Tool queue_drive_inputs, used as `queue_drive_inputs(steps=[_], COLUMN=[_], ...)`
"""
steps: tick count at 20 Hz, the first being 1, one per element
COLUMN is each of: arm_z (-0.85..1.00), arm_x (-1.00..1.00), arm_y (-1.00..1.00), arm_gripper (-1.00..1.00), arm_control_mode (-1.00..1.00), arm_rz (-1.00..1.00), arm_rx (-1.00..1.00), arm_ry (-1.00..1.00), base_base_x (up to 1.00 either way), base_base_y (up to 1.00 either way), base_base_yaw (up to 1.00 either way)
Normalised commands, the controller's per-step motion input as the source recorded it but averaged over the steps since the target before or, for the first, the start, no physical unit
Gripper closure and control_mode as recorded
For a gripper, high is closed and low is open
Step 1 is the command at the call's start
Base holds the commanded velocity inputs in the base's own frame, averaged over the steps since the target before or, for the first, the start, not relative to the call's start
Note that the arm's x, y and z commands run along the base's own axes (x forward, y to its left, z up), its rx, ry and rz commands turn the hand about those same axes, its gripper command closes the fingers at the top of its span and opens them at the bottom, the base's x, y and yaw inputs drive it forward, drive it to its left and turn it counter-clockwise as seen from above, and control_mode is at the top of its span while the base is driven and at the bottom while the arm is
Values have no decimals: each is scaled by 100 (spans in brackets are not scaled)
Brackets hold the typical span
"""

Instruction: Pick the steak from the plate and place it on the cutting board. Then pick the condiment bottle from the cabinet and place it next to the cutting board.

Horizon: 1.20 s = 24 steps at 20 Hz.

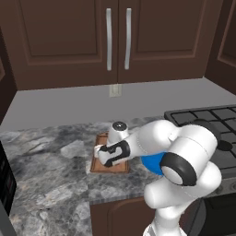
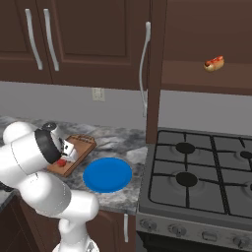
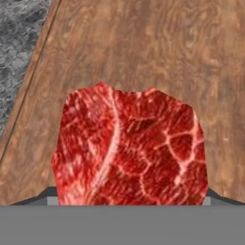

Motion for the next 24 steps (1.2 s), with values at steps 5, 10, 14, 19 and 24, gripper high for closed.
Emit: queue_drive_inputs(steps=[5,10,14,19,24], arm_z=[-7,0,2,5,20], arm_x=[3,0,0,0,-6], arm_y=[2,-2,-2,0,0], arm_gripper=[-100,-100,-100,-100,-100], arm_control_mode=[-100,-100,-100,-100,-100], arm_rz=[0,0,0,0,1], arm_rx=[0,0,0,0,0], arm_ry=[0,0,-1,-3,-3], base_base_x=[0,0,0,0,0], base_base_y=[0,0,0,0,0], base_base_yaw=[0,0,0,0,0])
